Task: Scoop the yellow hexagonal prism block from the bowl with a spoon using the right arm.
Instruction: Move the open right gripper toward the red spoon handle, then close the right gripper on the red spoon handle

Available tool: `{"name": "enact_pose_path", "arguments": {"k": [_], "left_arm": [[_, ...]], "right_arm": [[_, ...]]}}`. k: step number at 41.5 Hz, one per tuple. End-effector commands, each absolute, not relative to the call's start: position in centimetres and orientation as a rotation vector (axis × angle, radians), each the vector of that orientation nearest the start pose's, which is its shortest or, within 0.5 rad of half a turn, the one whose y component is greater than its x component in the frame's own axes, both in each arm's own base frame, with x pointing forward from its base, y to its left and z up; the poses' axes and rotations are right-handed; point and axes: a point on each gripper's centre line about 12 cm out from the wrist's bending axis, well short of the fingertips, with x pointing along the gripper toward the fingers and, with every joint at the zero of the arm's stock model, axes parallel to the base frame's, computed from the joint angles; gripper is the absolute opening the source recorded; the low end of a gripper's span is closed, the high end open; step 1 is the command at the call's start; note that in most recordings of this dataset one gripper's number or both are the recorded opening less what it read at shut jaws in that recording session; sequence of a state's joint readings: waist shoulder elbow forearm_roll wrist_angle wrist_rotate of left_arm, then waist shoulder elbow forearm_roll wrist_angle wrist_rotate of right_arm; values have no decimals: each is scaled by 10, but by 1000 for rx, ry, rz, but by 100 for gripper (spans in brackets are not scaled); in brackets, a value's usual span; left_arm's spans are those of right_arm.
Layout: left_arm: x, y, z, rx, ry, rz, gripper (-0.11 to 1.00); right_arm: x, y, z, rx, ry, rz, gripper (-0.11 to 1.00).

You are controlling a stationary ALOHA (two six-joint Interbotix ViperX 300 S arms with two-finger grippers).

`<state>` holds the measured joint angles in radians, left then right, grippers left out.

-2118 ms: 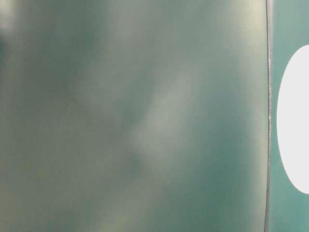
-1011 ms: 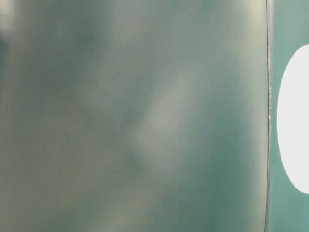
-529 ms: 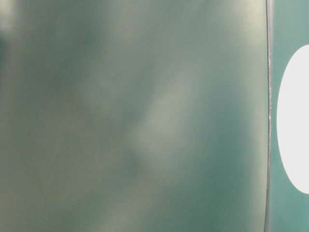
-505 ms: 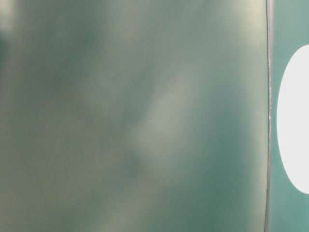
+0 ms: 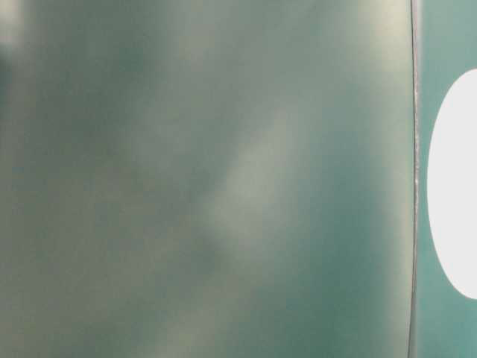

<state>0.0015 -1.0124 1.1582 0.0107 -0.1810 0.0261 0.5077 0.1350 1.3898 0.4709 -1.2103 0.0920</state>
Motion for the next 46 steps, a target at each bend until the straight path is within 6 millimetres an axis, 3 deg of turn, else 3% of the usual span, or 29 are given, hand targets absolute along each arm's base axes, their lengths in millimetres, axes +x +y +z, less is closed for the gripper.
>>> {"name": "enact_pose_path", "arguments": {"k": [1, 30, 46], "left_arm": [[194, 1, 306, 41, -61, 3, 1], [194, 0, 306, 40, -58, 2, 1], [194, 0, 306, 40, -58, 2, 1]], "right_arm": [[213, 62, 81, 108, 308, 29, 54], [214, 63, 78, 99, 321, 33, 52], [214, 64, 76, 96, 333, 33, 41]]}}
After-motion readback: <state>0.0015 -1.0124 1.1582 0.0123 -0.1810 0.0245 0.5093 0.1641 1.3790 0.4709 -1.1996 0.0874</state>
